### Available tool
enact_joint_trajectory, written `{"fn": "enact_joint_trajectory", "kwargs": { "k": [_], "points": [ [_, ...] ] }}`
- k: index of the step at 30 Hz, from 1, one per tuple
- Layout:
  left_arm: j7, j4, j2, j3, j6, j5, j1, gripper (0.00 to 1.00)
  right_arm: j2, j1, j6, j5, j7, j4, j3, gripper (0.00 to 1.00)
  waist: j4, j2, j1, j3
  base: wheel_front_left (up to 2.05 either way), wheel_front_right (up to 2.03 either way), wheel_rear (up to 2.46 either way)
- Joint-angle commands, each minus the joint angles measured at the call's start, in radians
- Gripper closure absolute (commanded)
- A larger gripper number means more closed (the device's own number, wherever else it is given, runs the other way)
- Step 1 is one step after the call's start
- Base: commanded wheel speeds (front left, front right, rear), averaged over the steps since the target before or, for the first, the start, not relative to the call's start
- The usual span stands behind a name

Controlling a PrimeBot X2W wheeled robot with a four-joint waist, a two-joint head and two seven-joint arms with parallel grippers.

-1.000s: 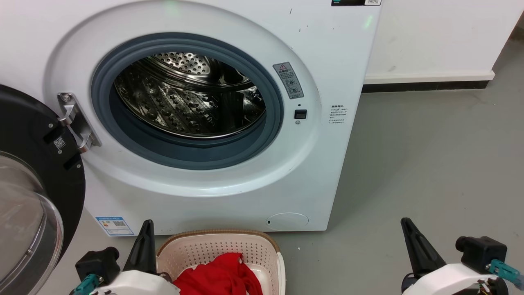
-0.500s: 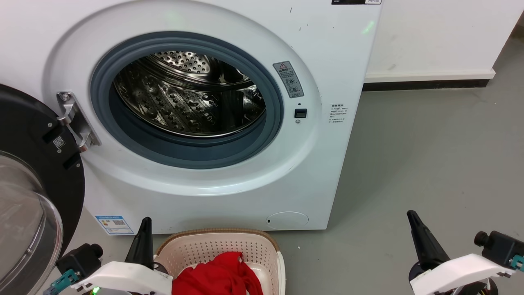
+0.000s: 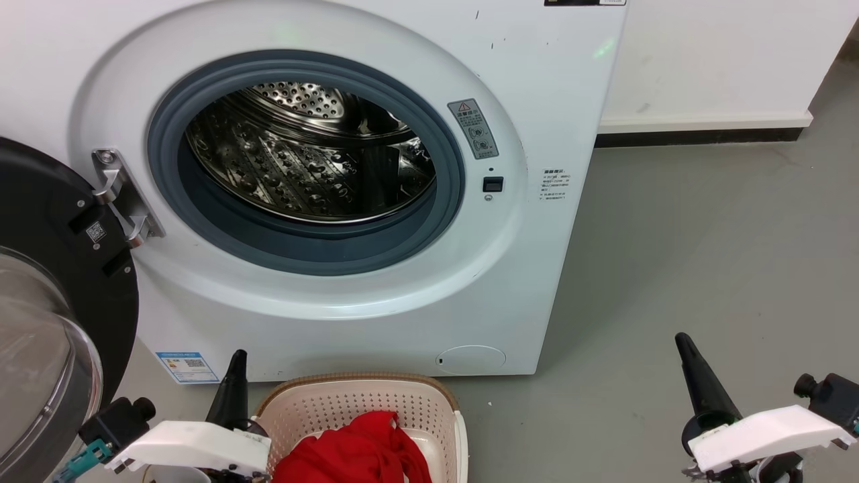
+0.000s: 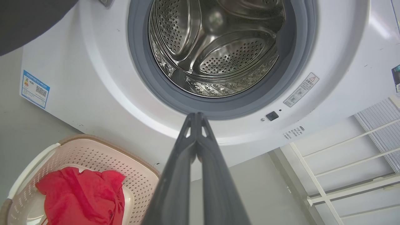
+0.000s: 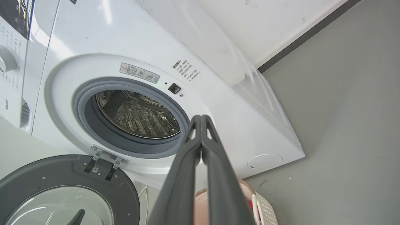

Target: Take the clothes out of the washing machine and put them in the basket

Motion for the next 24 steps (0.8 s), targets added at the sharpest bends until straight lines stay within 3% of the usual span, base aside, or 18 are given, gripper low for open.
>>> {"fn": "enact_joint_trajectory", "kwargs": {
  "k": [1,24],
  "points": [
    [0.005,-0.006,-0.002,0.005,-0.005,-0.027,-0.031,1.00,-0.007,-0.028,0.000,0.029,0.004,-0.001,-0.005,1.00,0.000,0.0000,0.0000,0.000,0.00,0.00,0.00],
    [0.053,0.033,-0.012,0.036,-0.034,-0.291,-0.066,1.00,-0.008,-0.067,0.000,0.301,0.019,0.048,-0.030,1.00,0.000,0.0000,0.0000,0.006,0.00,0.00,0.00]
  ]
}}
